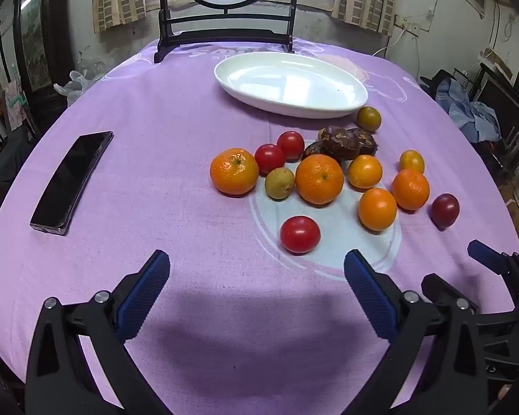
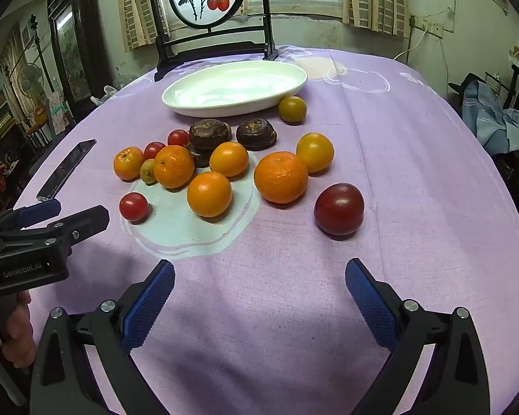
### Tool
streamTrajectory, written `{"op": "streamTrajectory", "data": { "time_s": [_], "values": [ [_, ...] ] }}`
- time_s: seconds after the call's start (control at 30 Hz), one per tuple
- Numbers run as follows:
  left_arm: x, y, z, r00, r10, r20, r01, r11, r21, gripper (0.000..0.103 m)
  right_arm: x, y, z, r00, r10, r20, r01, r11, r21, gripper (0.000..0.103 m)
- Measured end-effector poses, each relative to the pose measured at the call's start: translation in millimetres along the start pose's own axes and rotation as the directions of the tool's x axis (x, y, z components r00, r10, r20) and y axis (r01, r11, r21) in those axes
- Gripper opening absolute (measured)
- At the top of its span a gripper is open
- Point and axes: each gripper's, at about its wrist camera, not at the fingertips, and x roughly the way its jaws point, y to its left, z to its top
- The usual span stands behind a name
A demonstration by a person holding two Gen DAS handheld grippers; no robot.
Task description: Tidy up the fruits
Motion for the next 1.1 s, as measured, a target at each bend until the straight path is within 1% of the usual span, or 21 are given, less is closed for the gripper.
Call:
{"op": "streamTrajectory", "data": {
  "time_s": [0.07,0.13,0.17,0.27,0.3,0.43,0.6,1.1],
  "values": [
    [-0.3,-2.0,-1.5,1.0,0.005,0.009,-0.005,1.0,0.011,0.099,0.7,-0.2,0.3,1.0,0.0,0.001,0.0,1.0,-0.001,0.1],
    [7.2,2.9,1.2,0.999,-0.022,-0.026,0.022,1.0,-0.013,0.099,0.9,0.0,0.4,1.0,0.001,0.005,-0.001,1.0,-0.004,0.1],
    [4.3,1.9,-1.7,1.0,-0.021,-0.012,0.021,1.0,-0.015,0.099,0.8,0.2,0.3,1.0,0.001,0.007,-0.001,1.0,-0.006,0.1],
    [2.9,4.3,-1.3,1.0,-0.021,-0.02,0.021,1.0,-0.009,0.099,0.2,0.1,-0.8,1.0,0.0,0.013,0.0,1.0,-0.009,0.1],
    [3.5,1.3,-0.5,1.0,-0.015,-0.021,0.015,1.0,-0.002,0.099,5.7,-3.8,-1.0,1.0,-0.001,-0.003,0.001,1.0,0.002,0.1],
    [4.6,-0.6,-0.5,1.0,-0.012,-0.02,0.012,1.0,0.002,0.099,3.4,-3.0,-2.1,1.0,0.001,-0.005,-0.001,1.0,0.003,0.1],
    [6.8,-0.7,-1.8,0.999,-0.018,-0.027,0.018,1.0,-0.014,0.099,2.9,-2.0,-1.8,1.0,0.003,-0.006,-0.002,1.0,0.005,0.1],
    [5.4,-1.3,-2.6,1.0,-0.02,-0.018,0.02,1.0,0.0,0.099,3.4,-1.3,-2.7,1.0,0.005,-0.009,-0.005,1.0,0.009,0.1]
  ]
}}
